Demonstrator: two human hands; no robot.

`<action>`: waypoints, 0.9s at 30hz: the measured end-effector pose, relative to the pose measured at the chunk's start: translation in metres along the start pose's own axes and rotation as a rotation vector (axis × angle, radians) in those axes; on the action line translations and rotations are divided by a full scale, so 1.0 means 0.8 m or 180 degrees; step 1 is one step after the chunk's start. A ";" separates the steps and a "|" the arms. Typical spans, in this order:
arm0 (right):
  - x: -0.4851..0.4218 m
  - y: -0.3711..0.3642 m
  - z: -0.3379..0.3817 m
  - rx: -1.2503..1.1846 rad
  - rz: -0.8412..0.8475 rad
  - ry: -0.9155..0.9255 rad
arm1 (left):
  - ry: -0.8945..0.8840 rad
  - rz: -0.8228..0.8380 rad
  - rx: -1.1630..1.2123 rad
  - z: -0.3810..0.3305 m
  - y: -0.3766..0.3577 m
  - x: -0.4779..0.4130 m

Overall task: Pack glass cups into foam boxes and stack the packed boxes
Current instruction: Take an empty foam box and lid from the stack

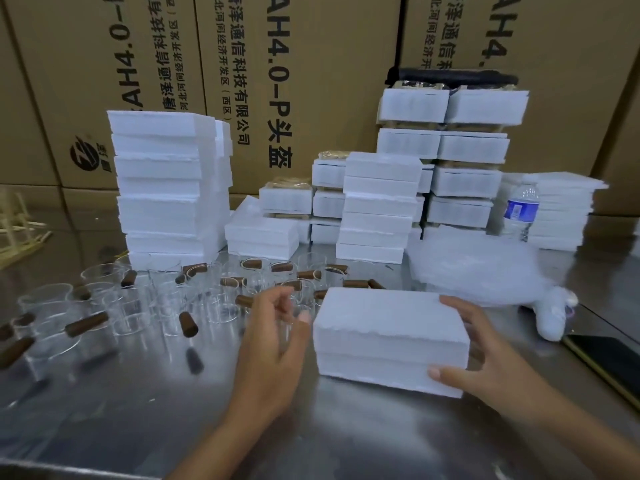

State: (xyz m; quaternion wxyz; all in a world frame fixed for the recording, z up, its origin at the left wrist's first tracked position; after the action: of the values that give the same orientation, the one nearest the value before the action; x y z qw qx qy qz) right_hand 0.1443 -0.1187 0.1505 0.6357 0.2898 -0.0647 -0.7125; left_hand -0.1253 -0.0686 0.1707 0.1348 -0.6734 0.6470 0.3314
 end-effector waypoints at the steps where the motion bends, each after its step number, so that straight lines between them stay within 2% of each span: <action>1: 0.000 -0.006 0.000 -0.0067 0.0088 -0.0017 | -0.0219 0.0150 -0.0301 -0.014 -0.004 0.002; 5: -0.007 -0.022 0.004 -0.0095 0.0262 -0.0006 | -0.1215 0.1113 -0.1457 -0.061 -0.049 0.014; 8: -0.009 -0.025 0.009 0.0028 0.0270 0.0042 | -0.1263 0.1403 -0.1673 -0.058 -0.068 0.021; 13: 0.000 -0.026 0.005 0.0099 0.0256 -0.0108 | -0.1627 0.1301 -0.1984 -0.070 -0.075 0.025; 16: 0.004 -0.024 0.001 0.0225 0.0301 -0.0204 | -0.1883 0.1030 -0.1945 -0.080 -0.062 0.028; 18: 0.005 -0.023 -0.002 0.0338 0.0382 -0.0257 | -0.1865 0.0794 -0.1832 -0.078 -0.049 0.025; 21: 0.003 -0.021 -0.009 0.0496 0.0457 -0.0370 | -0.1249 0.0206 -0.1253 -0.057 -0.011 -0.002; 27: -0.007 -0.030 -0.012 0.0749 0.0592 -0.0377 | 0.0895 -0.1426 0.0627 0.040 0.081 -0.058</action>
State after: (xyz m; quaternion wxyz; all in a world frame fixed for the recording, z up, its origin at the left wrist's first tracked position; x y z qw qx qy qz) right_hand 0.1282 -0.1066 0.1331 0.6557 0.3125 -0.2116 -0.6539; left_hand -0.1940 -0.0213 0.1917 0.1784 -0.8227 0.5234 0.1322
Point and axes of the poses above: each hand's wrist, its own x-axis away from the middle knuckle, its own y-axis out of the back of the hand, z = x × y, the point moved 9 cm from there along -x, towards the middle knuckle, and after that the axes turned 1 degree about z, right-handed, at the moved point
